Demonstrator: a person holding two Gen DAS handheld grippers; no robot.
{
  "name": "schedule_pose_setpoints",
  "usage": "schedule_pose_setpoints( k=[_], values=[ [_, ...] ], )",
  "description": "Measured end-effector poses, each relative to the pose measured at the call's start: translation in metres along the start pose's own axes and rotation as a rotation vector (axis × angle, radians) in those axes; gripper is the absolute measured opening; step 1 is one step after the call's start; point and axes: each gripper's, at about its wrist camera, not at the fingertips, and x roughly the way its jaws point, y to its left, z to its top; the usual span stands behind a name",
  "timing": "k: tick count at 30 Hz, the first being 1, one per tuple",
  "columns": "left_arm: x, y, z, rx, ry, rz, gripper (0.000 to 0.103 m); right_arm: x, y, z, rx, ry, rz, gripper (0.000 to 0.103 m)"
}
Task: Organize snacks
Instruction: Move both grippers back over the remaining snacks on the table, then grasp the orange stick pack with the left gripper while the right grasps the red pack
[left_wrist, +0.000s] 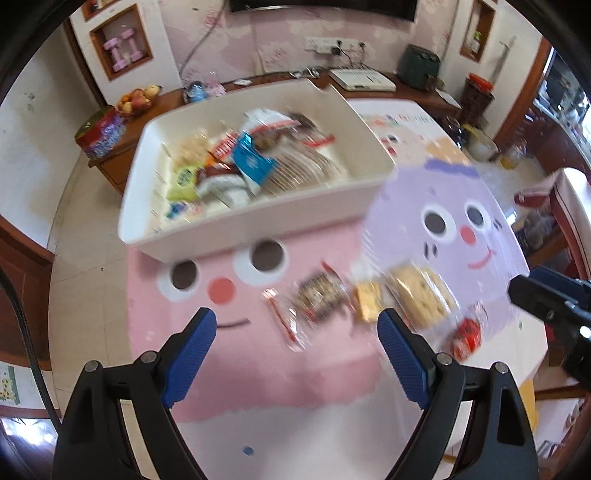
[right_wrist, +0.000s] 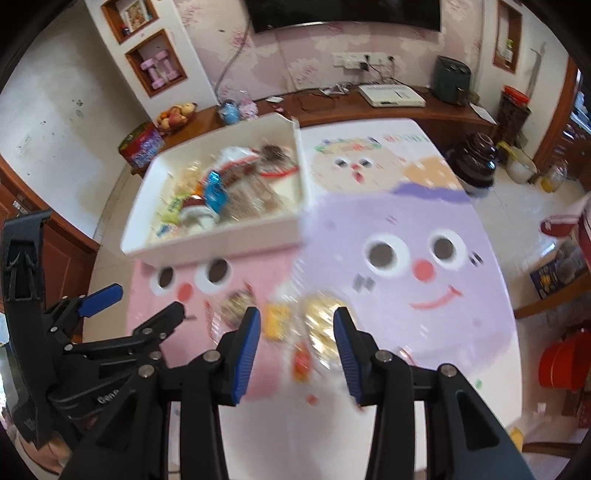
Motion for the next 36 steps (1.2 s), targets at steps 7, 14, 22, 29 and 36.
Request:
schedule_pose_setpoints(
  k=[7,14,22,29,36],
  values=[
    [0.022,-0.032,-0.017,0.011,0.068,-0.043,0.088,0.005,-0.070,-0.038,0.084,0.052,-0.049,0.041],
    [0.057,-0.060,-0.028,0.018,0.125,-0.067,0.088,0.028,-0.113,-0.067,0.165,0.118,-0.029,0.041],
    [0.104,-0.082,-0.033,0.010,0.199,-0.106,0.068,0.066,-0.121,-0.086,0.262,0.184,0.066,0.042],
    [0.117,-0.099,-0.034,0.056,0.193,-0.106,0.047,0.081,-0.119,-0.080,0.284,0.187,0.106,0.042],
    [0.116,-0.106,-0.036,0.085,0.169,-0.100,0.020,0.094,-0.124,-0.076,0.369,0.225,0.130,0.043]
  ],
)
